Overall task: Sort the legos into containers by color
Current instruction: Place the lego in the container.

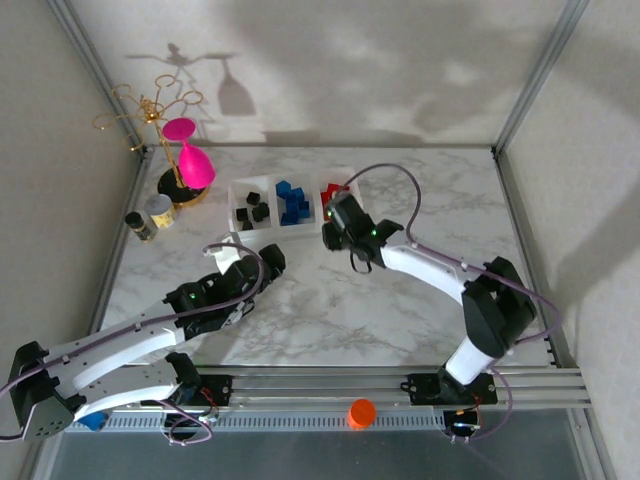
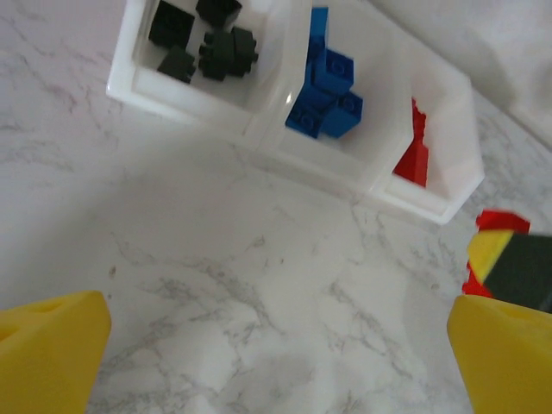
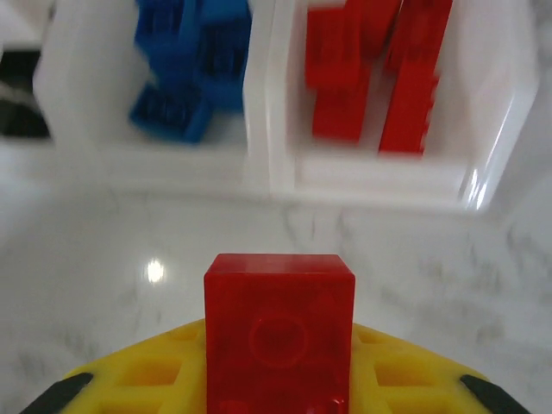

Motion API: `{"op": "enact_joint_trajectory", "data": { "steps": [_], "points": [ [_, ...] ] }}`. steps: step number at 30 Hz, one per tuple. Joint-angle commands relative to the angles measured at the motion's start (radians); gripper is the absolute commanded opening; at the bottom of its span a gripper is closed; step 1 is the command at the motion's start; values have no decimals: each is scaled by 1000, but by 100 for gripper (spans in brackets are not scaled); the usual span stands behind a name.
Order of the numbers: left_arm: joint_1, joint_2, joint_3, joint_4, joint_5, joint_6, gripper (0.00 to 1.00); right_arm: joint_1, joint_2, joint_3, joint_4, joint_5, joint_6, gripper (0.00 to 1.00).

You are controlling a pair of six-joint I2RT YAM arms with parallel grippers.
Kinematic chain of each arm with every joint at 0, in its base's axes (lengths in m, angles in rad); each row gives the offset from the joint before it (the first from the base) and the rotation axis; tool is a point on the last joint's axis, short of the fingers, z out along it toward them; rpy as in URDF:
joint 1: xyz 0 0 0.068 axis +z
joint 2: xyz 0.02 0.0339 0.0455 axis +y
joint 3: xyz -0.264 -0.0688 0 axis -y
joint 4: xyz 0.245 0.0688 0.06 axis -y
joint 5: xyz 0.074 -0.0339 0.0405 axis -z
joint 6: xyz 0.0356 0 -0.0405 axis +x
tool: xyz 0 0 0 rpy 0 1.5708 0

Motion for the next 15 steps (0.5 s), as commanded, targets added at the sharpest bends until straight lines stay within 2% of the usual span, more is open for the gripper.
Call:
{"op": "enact_joint_trajectory", "data": {
  "steps": [1, 4, 11, 15],
  "points": [
    [42, 10, 40, 30, -27, 66, 100, -44, 112, 112, 41, 40, -86, 11],
    [82, 26, 51, 67, 1, 95, 100, -60, 214, 225, 49, 104, -132, 11],
    [120, 60, 71, 94, 9, 133, 99, -155, 398, 389, 85, 116, -156, 12],
    [136, 74, 75, 101, 15, 142, 99, -195, 480, 478, 68, 114, -160, 21]
  ]
}}
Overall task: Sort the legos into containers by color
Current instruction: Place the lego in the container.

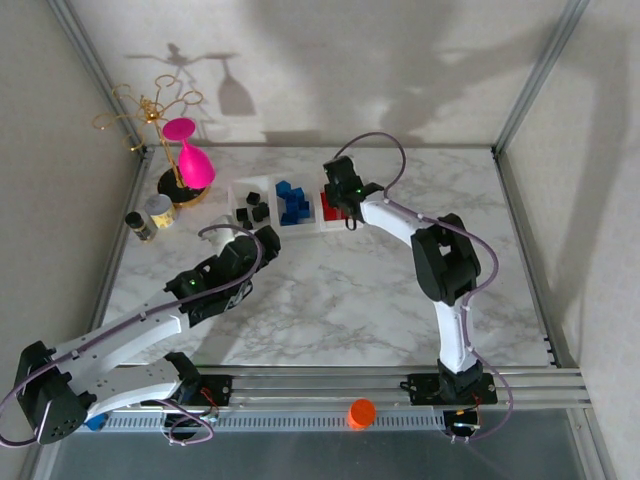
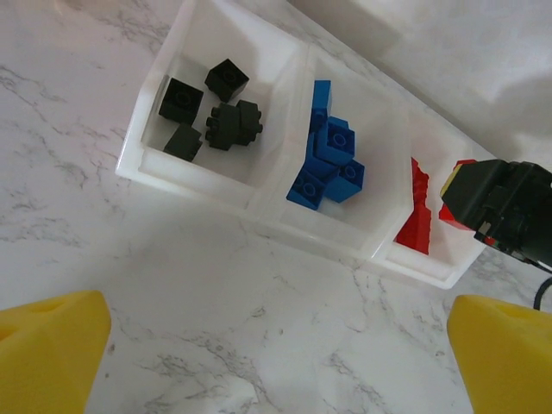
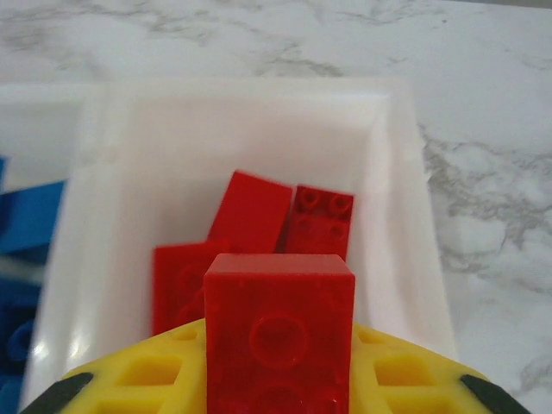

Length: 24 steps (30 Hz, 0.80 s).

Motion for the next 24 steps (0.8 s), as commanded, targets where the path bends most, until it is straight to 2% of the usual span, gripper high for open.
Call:
{"op": "enact_joint_trajectory", "data": {
  "steps": [1, 4, 7, 15, 18, 20, 24],
  "points": [
    [14, 11, 33, 11, 4, 30, 100, -29, 39, 71, 5, 5, -20, 28],
    [18, 11, 33, 13, -5, 30, 100, -38, 15, 58, 26, -29, -31, 41],
    [20, 11, 32, 16, -11, 31, 100, -40, -39, 39, 27, -45, -33, 50],
    [29, 7, 27, 39, -35, 66, 100, -65, -283, -106, 55, -83, -19, 73],
    [38, -7, 20, 36, -95, 94, 100, -107, -409, -247, 115, -87, 7, 91],
    [54, -22, 7, 49, -144, 128, 100, -143, -492, -352, 170, -68, 25, 99],
    [131, -41, -58, 136, -312, 232, 100, -238, -643, -582, 272, 45, 30, 99]
  ]
}}
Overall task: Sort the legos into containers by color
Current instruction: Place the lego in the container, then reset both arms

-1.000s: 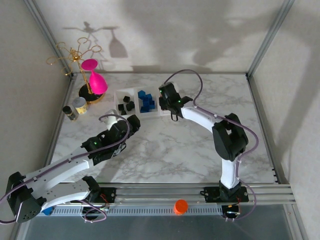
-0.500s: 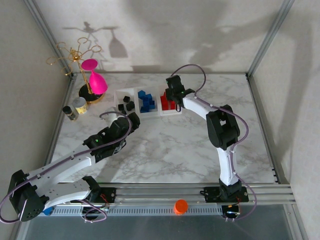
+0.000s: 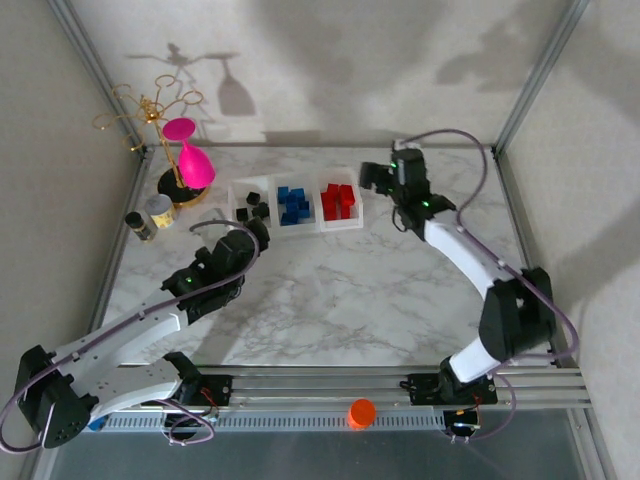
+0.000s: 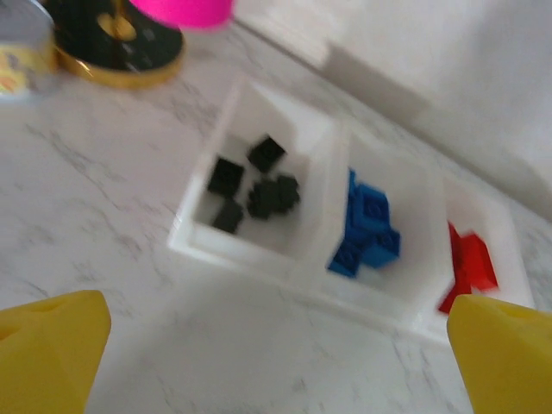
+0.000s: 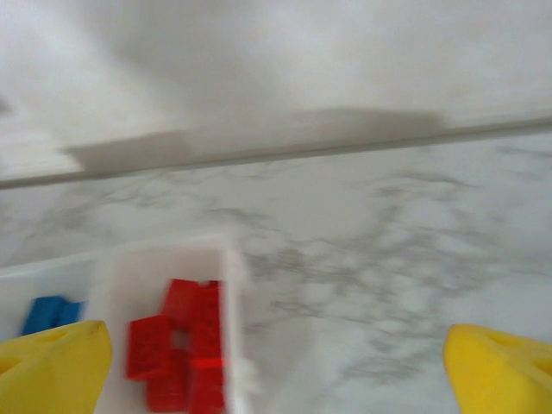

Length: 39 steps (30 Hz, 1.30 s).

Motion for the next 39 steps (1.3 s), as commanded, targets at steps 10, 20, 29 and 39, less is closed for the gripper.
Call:
{"op": "enact_joint_trajectory", "data": {
  "steps": [10, 20, 29, 39],
  "points": [
    [466, 86, -366, 738, -75, 498, 98, -277, -156, -629, 568, 207, -103, 99],
    [582, 333, -576, 1444, 311, 706, 98, -321, -90, -863, 1067, -49, -249, 99],
    [620, 515, -614, 1681, 464, 708, 100, -347, -11, -967, 1326, -179, -291, 99],
    [600, 525, -551, 1577, 394, 710, 100, -380, 33, -940, 1303, -217, -266, 99]
  ]
}}
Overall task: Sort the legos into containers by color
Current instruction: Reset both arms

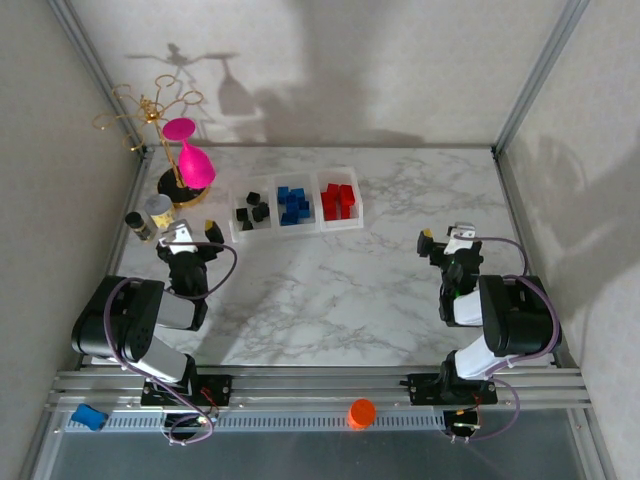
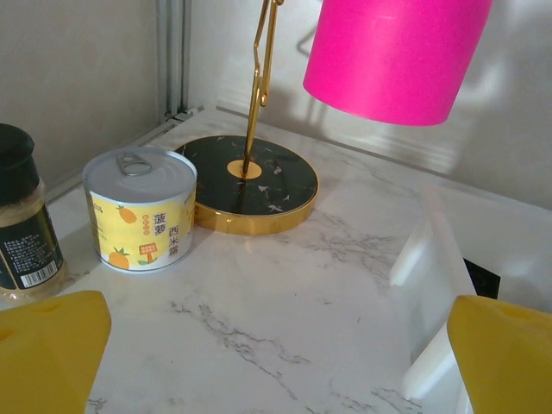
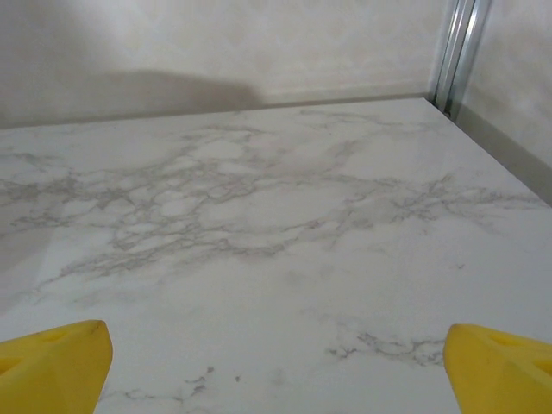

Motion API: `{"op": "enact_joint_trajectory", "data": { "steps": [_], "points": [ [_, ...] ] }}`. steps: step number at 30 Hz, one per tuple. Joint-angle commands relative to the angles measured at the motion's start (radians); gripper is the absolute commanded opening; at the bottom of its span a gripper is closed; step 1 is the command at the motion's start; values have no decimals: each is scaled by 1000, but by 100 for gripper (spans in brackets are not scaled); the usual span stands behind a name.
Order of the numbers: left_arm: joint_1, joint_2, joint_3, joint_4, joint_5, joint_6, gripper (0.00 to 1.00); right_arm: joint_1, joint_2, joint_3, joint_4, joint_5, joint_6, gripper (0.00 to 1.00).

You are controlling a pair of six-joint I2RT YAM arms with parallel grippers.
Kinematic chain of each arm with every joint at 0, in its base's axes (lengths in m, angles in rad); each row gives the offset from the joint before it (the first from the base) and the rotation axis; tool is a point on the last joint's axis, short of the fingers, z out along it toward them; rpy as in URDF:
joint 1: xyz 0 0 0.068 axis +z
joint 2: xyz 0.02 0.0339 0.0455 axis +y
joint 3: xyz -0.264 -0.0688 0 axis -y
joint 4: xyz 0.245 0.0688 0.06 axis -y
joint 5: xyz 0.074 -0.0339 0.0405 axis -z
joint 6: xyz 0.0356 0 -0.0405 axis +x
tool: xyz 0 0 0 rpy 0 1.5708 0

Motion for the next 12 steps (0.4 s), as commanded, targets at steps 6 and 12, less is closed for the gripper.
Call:
{"op": "enact_joint_trajectory", "data": {
  "steps": [6, 12],
  "points": [
    [-5, 5, 7, 1, -10, 16, 99, -2, -2, 8, 56, -19, -2, 99],
    [-5, 5, 7, 0, -10, 16, 99, -5, -2, 9, 53, -24, -2, 99]
  ]
}}
